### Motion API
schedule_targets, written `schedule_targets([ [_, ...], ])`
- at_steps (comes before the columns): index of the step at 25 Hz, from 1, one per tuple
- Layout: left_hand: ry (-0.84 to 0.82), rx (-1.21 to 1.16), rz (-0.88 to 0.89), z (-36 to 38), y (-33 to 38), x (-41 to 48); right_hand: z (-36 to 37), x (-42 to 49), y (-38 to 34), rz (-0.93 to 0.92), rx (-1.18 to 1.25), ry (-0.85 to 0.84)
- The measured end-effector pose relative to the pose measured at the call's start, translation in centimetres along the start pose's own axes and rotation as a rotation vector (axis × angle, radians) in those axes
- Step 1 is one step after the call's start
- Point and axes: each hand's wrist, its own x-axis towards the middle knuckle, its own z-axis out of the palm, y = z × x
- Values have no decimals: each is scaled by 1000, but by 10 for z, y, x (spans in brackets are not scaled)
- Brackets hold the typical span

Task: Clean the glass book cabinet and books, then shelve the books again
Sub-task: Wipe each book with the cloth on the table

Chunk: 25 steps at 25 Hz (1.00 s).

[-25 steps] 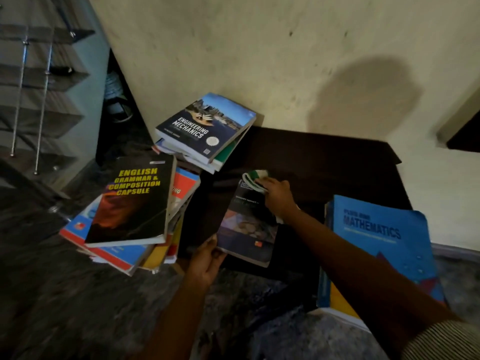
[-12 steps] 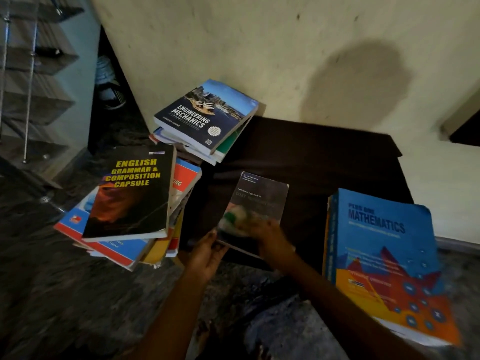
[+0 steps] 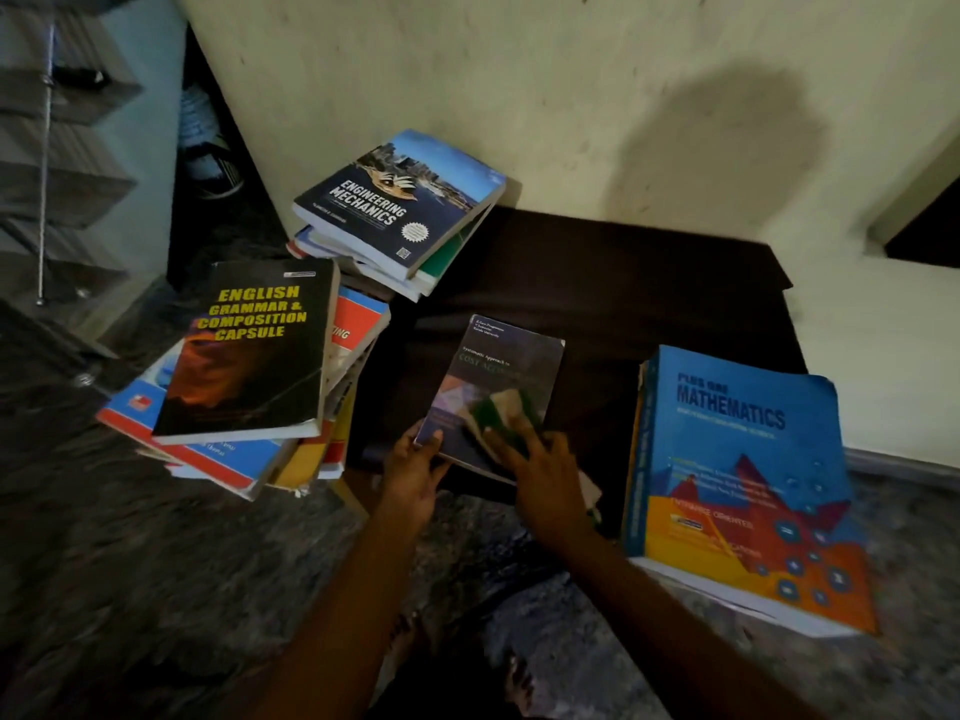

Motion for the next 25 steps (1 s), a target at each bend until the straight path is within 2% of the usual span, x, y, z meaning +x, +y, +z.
schedule_targets([
  [2, 33, -1, 37, 5, -1, -6, -3, -20, -7, -8, 114, -105],
  [3, 31, -10, 56, 10, 2, -12, -9, -23, -6, -8, 186, -107],
  [5, 1, -4, 132, 21, 14, -28, -21, -15, 6, 8, 365, 0],
  [7, -22, 77, 323, 32, 31, -46, -52, 3, 21, 79, 510, 166],
  [11, -45, 443, 905, 35, 46, -63, -111, 16, 32, 51, 542, 372],
  [12, -87, 510, 976, 30, 40, -58, -112, 17, 32, 34, 553, 384],
  [14, -280, 664, 1060, 12, 19, -40, -105, 17, 28, -4, 553, 365],
  [16, -439, 1049, 1271, -17, -7, -11, -86, 17, 26, 0, 564, 302],
  [18, -471, 1297, 1375, -44, -26, 16, -74, 22, 26, 25, 571, 240],
  [20, -436, 1357, 1447, -55, -41, 21, -67, 30, 24, 27, 572, 201],
  [22, -254, 1307, 1391, -49, -45, 11, -67, 47, 23, 24, 537, 179],
  [23, -104, 1173, 1242, -43, -47, 5, -67, 59, 23, 37, 484, 148],
  [25, 128, 757, 762, -29, -40, -7, -61, 89, 31, 85, 350, 55],
])
